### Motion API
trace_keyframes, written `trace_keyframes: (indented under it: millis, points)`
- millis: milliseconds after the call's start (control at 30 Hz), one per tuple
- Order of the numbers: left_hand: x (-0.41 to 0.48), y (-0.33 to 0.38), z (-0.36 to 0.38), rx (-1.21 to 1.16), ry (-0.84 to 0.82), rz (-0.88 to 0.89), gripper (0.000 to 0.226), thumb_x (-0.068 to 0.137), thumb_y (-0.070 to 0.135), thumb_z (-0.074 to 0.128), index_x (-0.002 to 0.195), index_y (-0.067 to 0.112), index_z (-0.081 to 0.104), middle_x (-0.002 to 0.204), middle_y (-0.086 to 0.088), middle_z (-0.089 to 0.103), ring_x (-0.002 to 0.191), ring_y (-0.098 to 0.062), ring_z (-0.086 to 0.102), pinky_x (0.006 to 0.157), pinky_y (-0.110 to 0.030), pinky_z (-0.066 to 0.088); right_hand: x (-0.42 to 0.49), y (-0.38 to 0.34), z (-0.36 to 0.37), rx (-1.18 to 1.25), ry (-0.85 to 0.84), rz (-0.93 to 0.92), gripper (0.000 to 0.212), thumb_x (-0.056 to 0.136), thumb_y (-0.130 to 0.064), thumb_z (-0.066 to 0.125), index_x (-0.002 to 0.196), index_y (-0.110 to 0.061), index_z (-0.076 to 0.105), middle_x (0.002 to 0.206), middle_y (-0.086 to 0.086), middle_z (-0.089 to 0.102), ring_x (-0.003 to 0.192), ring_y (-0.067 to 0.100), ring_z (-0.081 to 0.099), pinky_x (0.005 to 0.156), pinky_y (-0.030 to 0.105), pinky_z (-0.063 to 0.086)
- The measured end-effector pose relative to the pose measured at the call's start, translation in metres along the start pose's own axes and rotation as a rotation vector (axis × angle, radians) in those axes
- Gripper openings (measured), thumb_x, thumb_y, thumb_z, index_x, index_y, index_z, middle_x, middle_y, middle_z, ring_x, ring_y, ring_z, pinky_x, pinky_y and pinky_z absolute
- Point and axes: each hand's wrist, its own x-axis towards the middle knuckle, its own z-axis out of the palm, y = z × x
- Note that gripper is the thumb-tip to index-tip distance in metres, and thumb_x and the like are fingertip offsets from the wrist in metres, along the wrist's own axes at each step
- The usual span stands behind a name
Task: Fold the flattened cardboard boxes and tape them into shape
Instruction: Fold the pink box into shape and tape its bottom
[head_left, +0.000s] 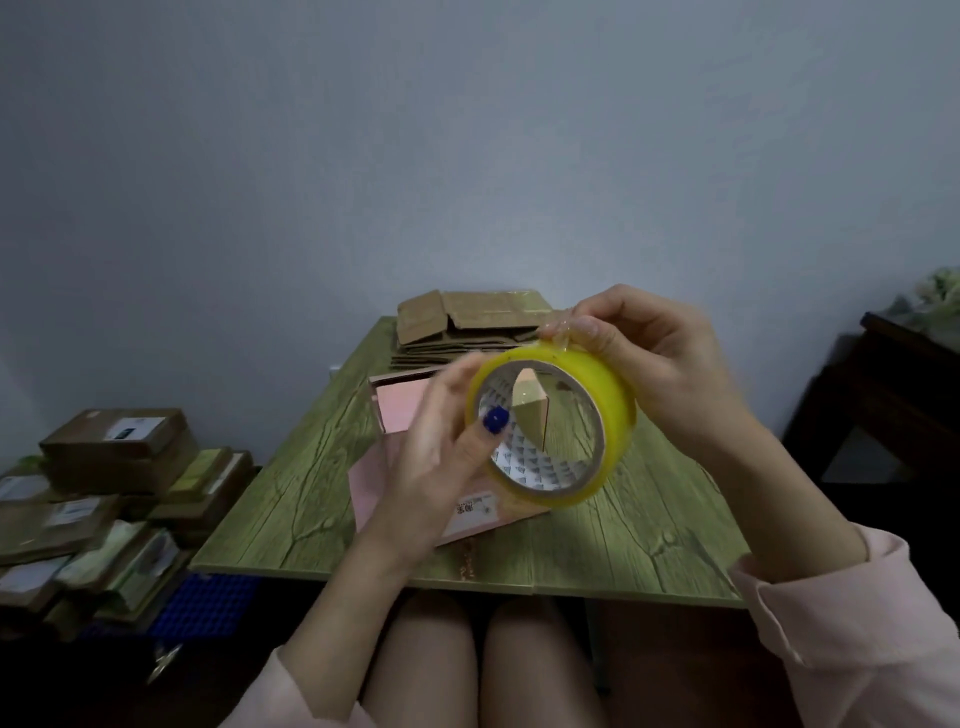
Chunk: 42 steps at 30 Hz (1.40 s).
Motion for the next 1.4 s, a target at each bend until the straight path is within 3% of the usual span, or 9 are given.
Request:
trace_keyframes:
  millis: [100,233,367,533,733,900,1033,1233,1400]
  points:
    - [0.003,-0.008,-0.002,-0.294,-0.051,-0.170,0.076,0.061,0.056,0.078,0.119,0.011,0.056,0.112,-0.004,0.067,0.106,-0.020,0.062,0.086,-0.030,0.052,-0.006,0.002,0.002,0.095,-0.042,0.017,0.016,0.082,-0.028,0.066,0.083,-0.013,0.070,0.087,0.000,0.073,0.086,0.016,0.068,0.077,0.027,0.054]
    - [-0.003,-0.011,-0.004,-0.311,0.025,-0.148,0.062,0.050,0.040,0.085,0.102,0.014,0.064,0.096,-0.008,0.068,0.089,-0.024,0.064,0.075,-0.031,0.055,-0.016,0.002,0.002,0.051,-0.111,0.096,0.016,0.080,-0.031,0.068,0.089,-0.021,0.074,0.095,0.003,0.073,0.093,0.019,0.068,0.083,0.029,0.055]
    - [-0.007,-0.008,-0.007,0.008,0.152,0.025,0.049,0.054,0.032,0.076,0.098,0.020,0.059,0.092,0.008,0.067,0.089,-0.015,0.064,0.072,-0.030,0.054,-0.019,-0.003,0.005,-0.179,-0.070,0.215,0.048,0.071,-0.045,0.067,0.112,-0.021,0.066,0.095,-0.001,0.074,0.092,0.010,0.069,0.085,0.030,0.055]
    - [-0.013,0.000,-0.001,0.247,0.169,0.162,0.049,0.054,0.035,0.077,0.097,0.031,0.056,0.098,0.017,0.064,0.091,-0.008,0.062,0.071,-0.029,0.053,-0.025,-0.016,0.011,-0.182,0.028,0.327,0.046,0.068,-0.060,0.063,0.088,-0.020,0.075,0.080,-0.003,0.074,0.078,0.009,0.069,0.076,0.031,0.056]
    - [-0.014,0.003,0.012,0.453,0.197,0.319,0.049,0.057,0.037,0.077,0.099,0.034,0.051,0.101,0.024,0.058,0.087,-0.004,0.060,0.064,-0.030,0.053,-0.026,-0.008,0.012,-0.306,0.202,0.248,0.008,0.076,-0.032,0.075,0.071,-0.026,0.073,0.070,-0.011,0.071,0.071,0.006,0.067,0.073,0.036,0.056]
    - [-0.015,0.010,0.014,0.225,-0.068,0.061,0.063,0.061,0.037,0.076,0.115,0.027,0.046,0.099,0.012,0.069,0.085,-0.007,0.065,0.070,-0.022,0.052,-0.021,-0.010,0.009,-0.480,0.240,0.134,0.019,0.083,-0.025,0.071,0.068,-0.033,0.063,0.068,-0.013,0.066,0.068,0.000,0.059,0.062,0.012,0.042]
    - [-0.013,0.012,0.006,0.422,-0.146,0.094,0.032,0.071,0.044,0.067,0.096,0.027,0.058,0.081,0.014,0.068,0.070,0.001,0.062,0.064,-0.009,0.043,-0.017,-0.010,0.005,-0.455,0.210,0.112,0.020,0.085,-0.022,0.068,0.070,-0.031,0.061,0.069,-0.015,0.063,0.068,-0.004,0.057,0.061,0.010,0.041]
    - [-0.012,0.017,0.019,0.595,-0.026,0.207,0.045,0.073,0.056,0.062,0.077,0.012,0.065,0.060,-0.009,0.059,0.054,-0.027,0.054,0.052,-0.041,0.043,-0.008,-0.009,0.009,-0.575,0.187,0.005,0.013,0.085,-0.019,0.067,0.074,-0.024,0.063,0.066,-0.009,0.063,0.063,0.006,0.058,0.060,0.023,0.045]
    - [-0.020,0.027,0.017,0.579,0.017,0.190,0.042,0.071,0.056,0.062,0.071,0.014,0.064,0.057,-0.009,0.058,0.053,-0.028,0.055,0.052,-0.040,0.046,-0.014,-0.011,0.022,-0.689,0.197,-0.152,0.004,0.081,-0.012,0.064,0.078,-0.011,0.067,0.061,-0.021,0.049,0.059,-0.011,0.048,0.059,0.004,0.034]
